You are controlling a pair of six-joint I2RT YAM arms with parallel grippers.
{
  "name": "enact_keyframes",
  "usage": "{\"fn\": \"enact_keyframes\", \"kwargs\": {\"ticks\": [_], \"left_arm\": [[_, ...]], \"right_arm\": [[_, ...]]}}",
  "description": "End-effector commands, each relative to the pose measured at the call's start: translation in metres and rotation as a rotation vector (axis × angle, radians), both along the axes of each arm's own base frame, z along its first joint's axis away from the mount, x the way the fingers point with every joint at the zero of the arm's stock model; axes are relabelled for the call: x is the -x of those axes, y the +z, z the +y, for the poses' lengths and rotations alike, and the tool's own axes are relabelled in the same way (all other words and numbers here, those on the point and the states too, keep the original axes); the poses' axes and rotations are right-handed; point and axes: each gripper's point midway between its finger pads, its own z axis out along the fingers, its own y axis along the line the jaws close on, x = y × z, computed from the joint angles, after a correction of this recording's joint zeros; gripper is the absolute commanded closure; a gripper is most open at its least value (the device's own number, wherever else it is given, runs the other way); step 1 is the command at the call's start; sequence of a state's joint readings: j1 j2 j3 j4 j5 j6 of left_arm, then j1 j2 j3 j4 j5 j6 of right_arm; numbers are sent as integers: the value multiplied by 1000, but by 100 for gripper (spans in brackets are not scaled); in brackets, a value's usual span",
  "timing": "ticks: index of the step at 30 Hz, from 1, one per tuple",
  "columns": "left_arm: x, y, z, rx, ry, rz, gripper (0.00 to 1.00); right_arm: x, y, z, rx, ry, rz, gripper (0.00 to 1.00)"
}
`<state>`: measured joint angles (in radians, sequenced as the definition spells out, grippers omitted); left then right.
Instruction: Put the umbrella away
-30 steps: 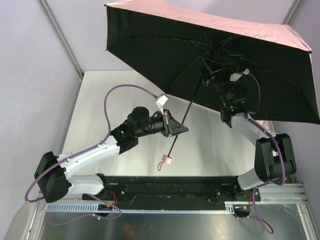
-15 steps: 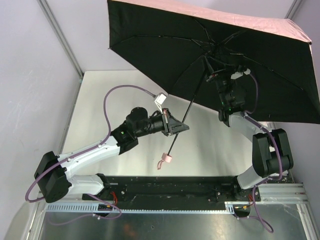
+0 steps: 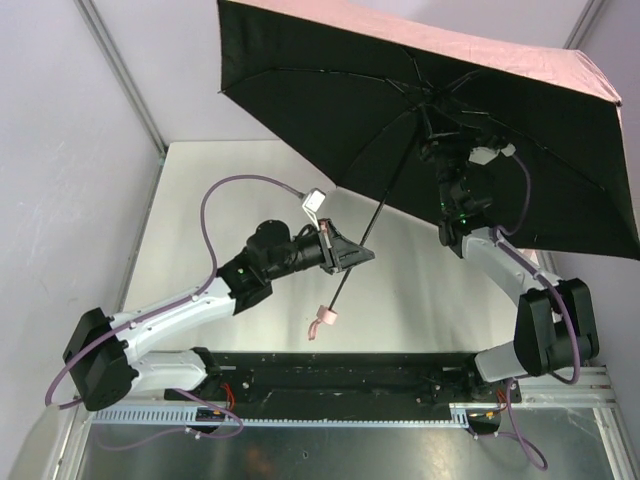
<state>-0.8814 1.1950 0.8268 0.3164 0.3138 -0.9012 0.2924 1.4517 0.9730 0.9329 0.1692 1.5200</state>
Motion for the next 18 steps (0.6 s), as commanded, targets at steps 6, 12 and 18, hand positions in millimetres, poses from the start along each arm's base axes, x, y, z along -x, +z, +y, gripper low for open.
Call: {"fn": "enact_keyframes", "kwargs": {"ticks": [6, 12, 18], "left_arm": [[5, 28, 8, 82, 19, -40, 100], [7, 25, 11, 83, 22, -35, 100], [7, 25, 16, 86, 40, -37, 100]], "right_arm": [[6, 45, -26, -26, -78, -142, 40], [-3, 36, -30, -52, -58, -137, 60], [-10, 29, -38, -29, -73, -132, 69]]}}
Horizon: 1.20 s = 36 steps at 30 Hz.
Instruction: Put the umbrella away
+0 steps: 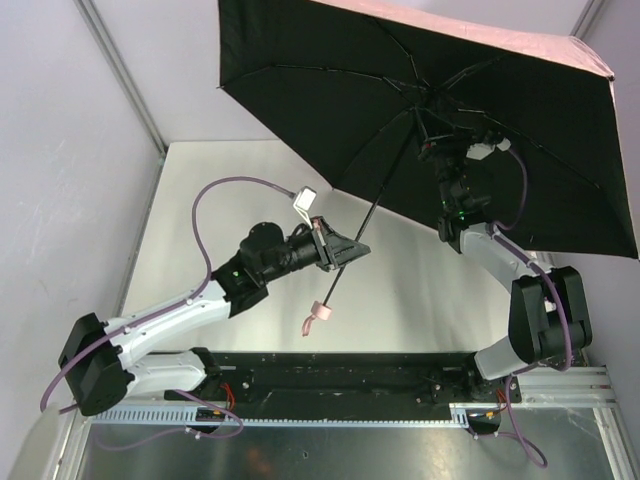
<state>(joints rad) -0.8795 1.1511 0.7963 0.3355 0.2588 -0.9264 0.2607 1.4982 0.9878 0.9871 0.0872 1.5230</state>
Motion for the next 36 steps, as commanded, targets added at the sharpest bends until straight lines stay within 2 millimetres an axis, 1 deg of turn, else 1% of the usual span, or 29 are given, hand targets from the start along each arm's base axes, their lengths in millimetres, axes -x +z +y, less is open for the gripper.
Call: {"fn": "enact_keyframes", "kwargs": {"ticks": [1, 2, 4, 8, 10, 11, 14, 17, 19, 20, 22, 24, 26, 27, 29, 30, 32, 34, 36], "left_arm": [[11, 17, 7, 52, -15, -37, 100], [11, 17, 7, 53, -12, -33, 100], [11, 16, 7, 54, -11, -27, 100], [6, 22, 7, 67, -11, -13, 100], [2, 28, 5, 75, -14, -13, 100], [-1, 34, 4, 84, -14, -17, 100], [-17, 55, 5, 114, -7, -31, 100], [-31, 76, 5, 140, -3, -47, 100], [-39, 85, 5, 149, 3, -60, 100], [-42, 88, 5, 149, 6, -67, 100], [-50, 87, 5, 142, 19, -62, 100], [-53, 84, 6, 127, 28, -69, 100], [-54, 77, 5, 106, 26, -71, 99], [-53, 73, 5, 97, 23, -68, 94], [-49, 60, 5, 77, 13, -49, 78], [-45, 52, 4, 67, 5, -36, 71], [-34, 36, 0, 47, -15, -11, 59], [-22, 21, -6, 23, -43, 7, 50], [-13, 10, -10, 6, -71, 27, 44]], "right_arm": [[-3, 33, -39, -52, -97, -122, 85], [-2, 35, -38, -41, -73, -145, 92], [0, 37, -29, -2, 1, -189, 98], [10, 32, -4, 141, 114, -224, 100], [21, 29, 15, 225, 166, -241, 100], [27, 26, 25, 263, 198, -248, 100], [53, 12, 60, 331, 324, -252, 100], [93, -5, 104, 364, 464, -243, 100], [116, -16, 121, 368, 508, -217, 100], [123, -19, 123, 365, 517, -207, 100], [126, -20, 116, 356, 502, -176, 100], [119, -15, 103, 348, 469, -163, 100], [107, -6, 89, 327, 446, -155, 100], [102, -2, 81, 306, 433, -155, 100], [91, 7, 70, 257, 418, -153, 100], [86, 11, 66, 240, 411, -155, 100], [78, 17, 63, 208, 401, -167, 100], [72, 22, 62, 187, 399, -177, 100], [68, 25, 62, 174, 401, -184, 100]]}}
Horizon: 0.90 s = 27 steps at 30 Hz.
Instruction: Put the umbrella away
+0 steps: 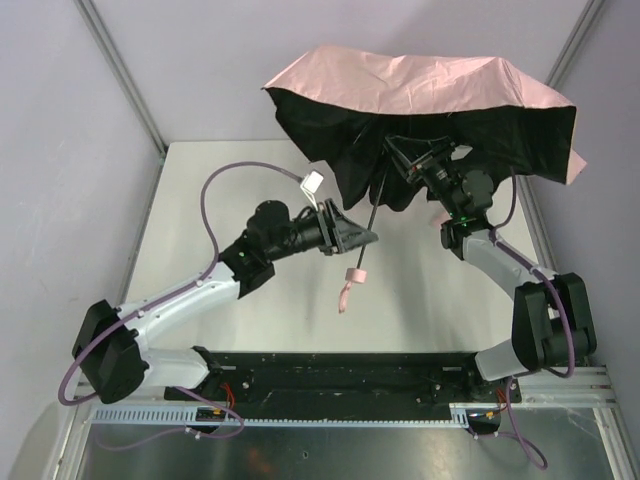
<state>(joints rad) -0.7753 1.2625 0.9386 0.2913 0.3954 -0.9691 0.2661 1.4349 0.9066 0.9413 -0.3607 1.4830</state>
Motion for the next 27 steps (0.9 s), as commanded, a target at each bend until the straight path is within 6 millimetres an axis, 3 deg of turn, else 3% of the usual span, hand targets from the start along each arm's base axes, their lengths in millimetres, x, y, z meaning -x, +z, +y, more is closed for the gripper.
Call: {"fn": "enact_keyframes", "kwargs": {"ticks": [1, 4, 5, 9, 11, 14, 19, 21, 23, 27], "left_arm": [[22, -11, -7, -8, -51, -15, 43], [27, -19, -9, -20, -68, 2, 41], [26, -19, -10, -21, -69, 0, 47], [19, -5, -14, -10, -62, -30, 88], [9, 8, -13, 6, -46, -42, 97], [-16, 31, -6, 40, 1, -59, 100], [-47, 66, 4, 80, 47, -119, 100], [-50, 70, 4, 82, 49, -133, 100], [-46, 67, 1, 78, 36, -125, 100], [-33, 47, -7, 57, 13, -81, 100]], "right_arm": [[9, 59, -4, -97, 27, -155, 100], [1, 60, -6, -106, 22, -146, 100], [0, 61, -5, -104, 28, -145, 100], [-2, 59, -1, -40, 47, -123, 100], [-3, 47, 3, 37, 57, -96, 100], [9, 18, 23, 171, 124, -45, 100], [78, -21, 80, 250, 288, -24, 100], [91, -23, 81, 226, 281, -22, 100], [91, -13, 72, 196, 255, -53, 100], [68, 5, 46, 152, 199, -83, 100]]}}
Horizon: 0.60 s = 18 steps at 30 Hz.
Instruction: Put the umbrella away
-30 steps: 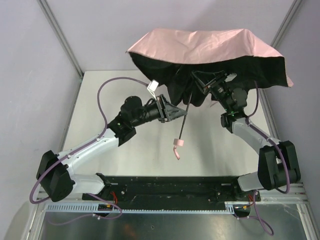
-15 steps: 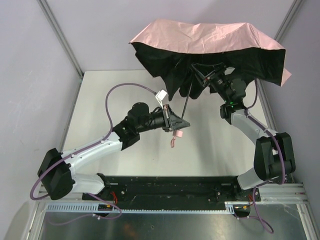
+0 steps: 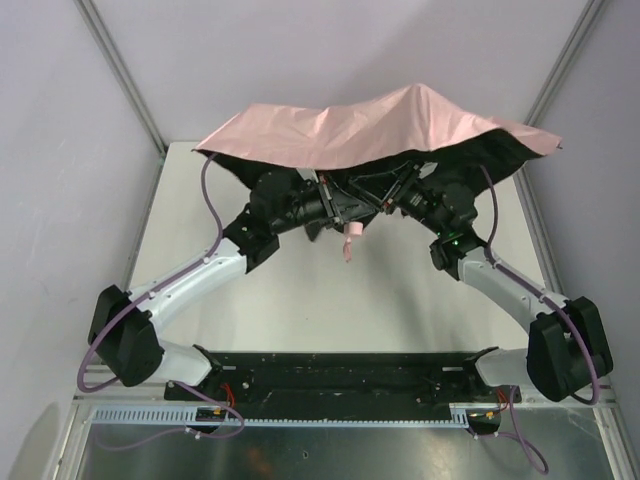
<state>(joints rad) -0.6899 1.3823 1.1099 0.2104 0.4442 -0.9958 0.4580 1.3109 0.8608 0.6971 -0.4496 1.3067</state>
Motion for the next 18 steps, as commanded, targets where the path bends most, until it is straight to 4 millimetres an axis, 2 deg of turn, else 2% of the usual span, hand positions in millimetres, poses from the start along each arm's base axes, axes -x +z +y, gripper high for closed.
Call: {"fn": "enact_keyframes", "kwargs": {"ticks": [1, 2, 3, 6, 8, 11, 13, 15, 18], "left_arm": [[14, 26, -6, 57, -27, -118, 100], [17, 22, -6, 55, -32, -105, 98], [20, 19, -6, 55, -39, -93, 90], [30, 9, -4, 44, -56, -77, 58], [42, 0, -5, 27, -86, -87, 43], [67, -9, -3, -7, -165, -168, 30], [85, -11, 5, -24, -218, -269, 20], [105, -6, 20, -24, -257, -391, 16], [147, 19, 47, 20, -347, -625, 15]], "right_arm": [[-8, 42, -30, -79, -20, -114, 100], [-12, 44, -33, -91, -25, -121, 100], [-15, 46, -37, -102, -31, -128, 100], [-21, 50, -43, -120, -40, -163, 100], [-23, 55, -49, -106, -52, -245, 100], [-31, 47, -62, -14, -74, -393, 100], [-38, 40, -75, 33, -76, -474, 100], [-38, 35, -87, 53, -57, -550, 100], [-29, 29, -98, 84, -10, -681, 100]]}}
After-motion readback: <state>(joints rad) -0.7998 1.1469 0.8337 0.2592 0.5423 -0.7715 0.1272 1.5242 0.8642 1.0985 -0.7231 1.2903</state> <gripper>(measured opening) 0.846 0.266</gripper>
